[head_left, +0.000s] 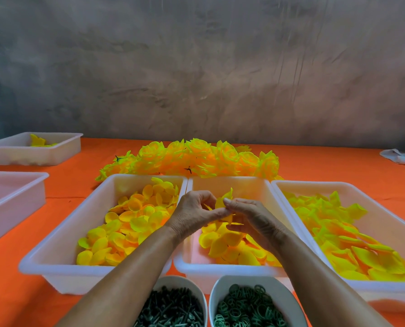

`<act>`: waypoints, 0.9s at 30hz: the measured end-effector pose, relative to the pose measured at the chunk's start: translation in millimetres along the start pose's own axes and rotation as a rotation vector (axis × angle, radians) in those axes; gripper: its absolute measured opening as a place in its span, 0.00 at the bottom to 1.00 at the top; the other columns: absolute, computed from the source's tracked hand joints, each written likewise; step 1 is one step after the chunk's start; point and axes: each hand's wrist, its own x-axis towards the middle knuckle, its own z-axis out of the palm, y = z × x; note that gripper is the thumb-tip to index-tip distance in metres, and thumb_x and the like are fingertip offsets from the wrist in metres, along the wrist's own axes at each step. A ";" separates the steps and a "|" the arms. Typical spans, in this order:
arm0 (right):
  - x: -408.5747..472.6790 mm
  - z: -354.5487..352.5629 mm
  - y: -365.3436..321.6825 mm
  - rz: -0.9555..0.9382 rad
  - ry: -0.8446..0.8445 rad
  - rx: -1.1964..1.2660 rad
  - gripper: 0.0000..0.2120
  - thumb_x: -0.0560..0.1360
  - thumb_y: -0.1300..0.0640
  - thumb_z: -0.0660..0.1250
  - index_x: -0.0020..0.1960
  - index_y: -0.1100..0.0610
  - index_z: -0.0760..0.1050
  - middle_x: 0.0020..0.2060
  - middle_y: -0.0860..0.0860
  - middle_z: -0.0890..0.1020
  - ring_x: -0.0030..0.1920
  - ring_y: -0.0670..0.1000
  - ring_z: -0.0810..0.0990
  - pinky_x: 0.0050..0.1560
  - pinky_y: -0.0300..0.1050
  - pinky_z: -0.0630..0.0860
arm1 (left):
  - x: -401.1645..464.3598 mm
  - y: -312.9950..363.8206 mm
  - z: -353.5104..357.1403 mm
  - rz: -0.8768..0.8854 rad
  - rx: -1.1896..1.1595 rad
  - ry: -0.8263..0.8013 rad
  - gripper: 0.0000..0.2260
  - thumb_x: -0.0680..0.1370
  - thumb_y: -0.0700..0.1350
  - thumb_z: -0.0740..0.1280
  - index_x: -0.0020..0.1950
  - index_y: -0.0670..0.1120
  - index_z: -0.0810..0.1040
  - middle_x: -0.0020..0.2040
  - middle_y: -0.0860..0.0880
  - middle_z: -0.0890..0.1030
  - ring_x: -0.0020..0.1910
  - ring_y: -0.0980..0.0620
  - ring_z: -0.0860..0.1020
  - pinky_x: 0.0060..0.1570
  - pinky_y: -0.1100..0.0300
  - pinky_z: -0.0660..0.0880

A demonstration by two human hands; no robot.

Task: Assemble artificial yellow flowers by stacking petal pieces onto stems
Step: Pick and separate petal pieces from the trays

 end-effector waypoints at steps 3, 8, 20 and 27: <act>-0.5 -0.3 -1.2 0.003 0.009 -0.002 0.11 0.63 0.45 0.72 0.33 0.52 0.80 0.37 0.49 0.83 0.44 0.48 0.81 0.44 0.45 0.73 | 0.9 -0.2 0.3 0.003 0.014 -0.014 0.15 0.67 0.50 0.77 0.41 0.41 0.78 0.35 0.46 0.79 0.32 0.54 0.77 0.30 0.59 0.76; 0.3 -0.5 -0.1 -0.024 0.013 0.008 0.13 0.62 0.43 0.73 0.34 0.53 0.80 0.39 0.51 0.84 0.45 0.50 0.83 0.46 0.45 0.74 | -0.7 2.6 -1.2 -0.005 -0.024 -0.040 0.12 0.68 0.47 0.76 0.43 0.41 0.79 0.37 0.46 0.81 0.33 0.55 0.78 0.31 0.59 0.76; 0.5 0.5 -1.2 -0.054 0.022 0.142 0.12 0.67 0.52 0.71 0.46 0.58 0.82 0.45 0.58 0.85 0.47 0.55 0.84 0.45 0.46 0.77 | -1.1 6.7 -3.9 -0.062 -0.203 -0.038 0.08 0.77 0.43 0.67 0.46 0.39 0.81 0.37 0.43 0.82 0.31 0.53 0.78 0.32 0.60 0.75; 1.1 2.2 -2.4 -0.024 0.040 0.090 0.14 0.68 0.53 0.71 0.50 0.61 0.81 0.47 0.60 0.84 0.49 0.58 0.84 0.50 0.50 0.79 | -1.2 5.1 -2.9 -0.050 -0.121 -0.070 0.05 0.72 0.44 0.73 0.45 0.45 0.82 0.36 0.48 0.82 0.33 0.56 0.79 0.32 0.62 0.75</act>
